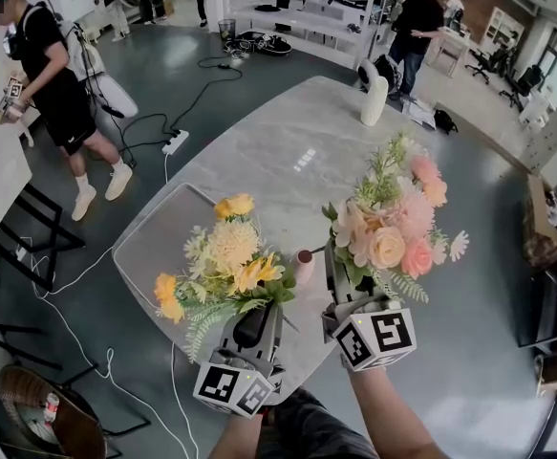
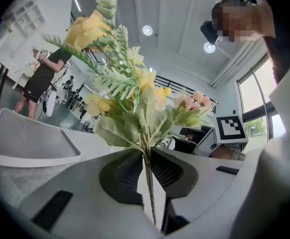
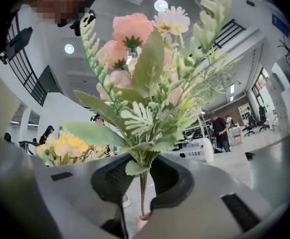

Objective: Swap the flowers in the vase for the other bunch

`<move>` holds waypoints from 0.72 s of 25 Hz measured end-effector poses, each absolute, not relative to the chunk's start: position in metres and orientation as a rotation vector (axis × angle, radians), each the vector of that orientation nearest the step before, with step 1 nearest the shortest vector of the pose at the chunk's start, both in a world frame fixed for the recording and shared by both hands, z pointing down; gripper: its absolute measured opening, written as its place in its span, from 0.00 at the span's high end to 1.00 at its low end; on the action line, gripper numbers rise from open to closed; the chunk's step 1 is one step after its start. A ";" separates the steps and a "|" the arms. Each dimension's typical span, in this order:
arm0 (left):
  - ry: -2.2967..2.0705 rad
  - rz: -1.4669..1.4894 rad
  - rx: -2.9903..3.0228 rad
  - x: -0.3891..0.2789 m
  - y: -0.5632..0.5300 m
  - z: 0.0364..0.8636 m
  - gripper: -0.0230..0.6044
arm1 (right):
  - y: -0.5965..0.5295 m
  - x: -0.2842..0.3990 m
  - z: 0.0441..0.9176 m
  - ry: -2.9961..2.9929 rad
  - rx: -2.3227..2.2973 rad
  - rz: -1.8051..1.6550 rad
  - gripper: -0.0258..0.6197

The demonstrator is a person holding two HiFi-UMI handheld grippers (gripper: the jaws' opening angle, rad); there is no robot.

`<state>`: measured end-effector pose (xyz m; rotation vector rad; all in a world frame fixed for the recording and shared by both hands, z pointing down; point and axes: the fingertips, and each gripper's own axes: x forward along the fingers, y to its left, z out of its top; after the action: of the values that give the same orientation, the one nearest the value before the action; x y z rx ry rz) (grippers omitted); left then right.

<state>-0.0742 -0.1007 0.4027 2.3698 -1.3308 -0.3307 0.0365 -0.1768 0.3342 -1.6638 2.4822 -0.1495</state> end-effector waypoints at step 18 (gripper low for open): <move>-1.316 -0.340 2.406 -0.065 -0.087 0.383 0.88 | -0.154 0.055 0.312 2.439 -1.703 -0.106 0.82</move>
<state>-0.0653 -0.0868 0.3830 2.4055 -1.3160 -0.3405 0.0549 -0.1543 0.3121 -1.7029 2.4387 -0.1059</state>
